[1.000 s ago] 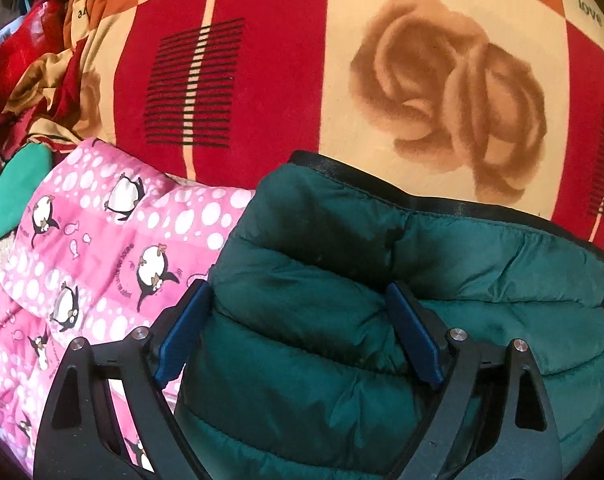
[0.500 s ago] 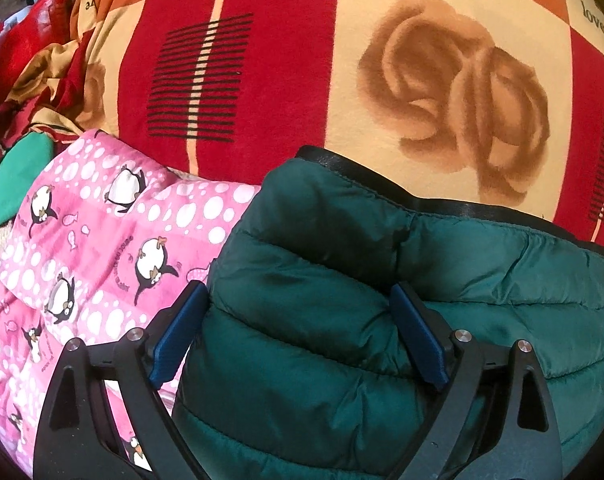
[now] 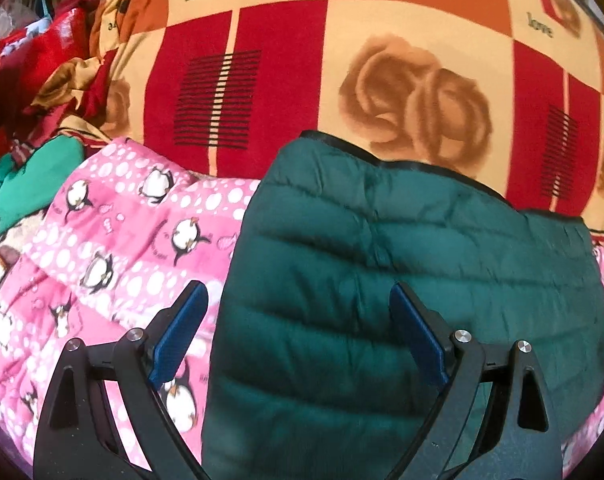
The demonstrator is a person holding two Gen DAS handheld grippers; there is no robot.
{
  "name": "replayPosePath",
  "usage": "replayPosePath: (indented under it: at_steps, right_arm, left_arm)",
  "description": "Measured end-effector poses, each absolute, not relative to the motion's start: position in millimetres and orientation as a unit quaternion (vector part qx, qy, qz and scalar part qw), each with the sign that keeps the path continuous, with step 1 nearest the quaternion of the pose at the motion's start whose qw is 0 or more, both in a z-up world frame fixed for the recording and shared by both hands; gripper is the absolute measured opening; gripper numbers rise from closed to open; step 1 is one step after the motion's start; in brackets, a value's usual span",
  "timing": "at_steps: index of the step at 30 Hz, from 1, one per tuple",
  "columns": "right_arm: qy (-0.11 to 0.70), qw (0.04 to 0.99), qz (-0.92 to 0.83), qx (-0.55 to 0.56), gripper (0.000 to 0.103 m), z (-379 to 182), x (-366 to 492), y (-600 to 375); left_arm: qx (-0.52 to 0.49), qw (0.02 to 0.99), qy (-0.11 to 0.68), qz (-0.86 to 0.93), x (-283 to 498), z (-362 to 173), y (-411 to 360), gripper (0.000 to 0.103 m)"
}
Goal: Fold large clothes
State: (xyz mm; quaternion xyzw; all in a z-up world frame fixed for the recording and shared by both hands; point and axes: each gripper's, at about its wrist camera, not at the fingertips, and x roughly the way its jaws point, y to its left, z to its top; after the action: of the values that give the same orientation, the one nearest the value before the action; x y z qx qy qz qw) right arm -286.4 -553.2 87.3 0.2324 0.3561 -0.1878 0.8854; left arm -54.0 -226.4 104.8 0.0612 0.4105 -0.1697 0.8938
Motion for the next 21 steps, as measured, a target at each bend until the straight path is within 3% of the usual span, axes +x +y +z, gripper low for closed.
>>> replayPosePath:
  at_steps: [10,21]
  right_arm:
    - [0.414,0.870,-0.191,0.188,0.093,50.0,-288.9,-530.4]
    - [0.401,0.870,-0.196,0.211,0.093,67.1,-304.1,-537.7]
  left_arm:
    - [0.060,0.889,0.418,-0.176,-89.1,93.4,-210.7,0.092]
    - [0.053,0.887,0.421,-0.181,-94.9,91.4,-208.9,0.092]
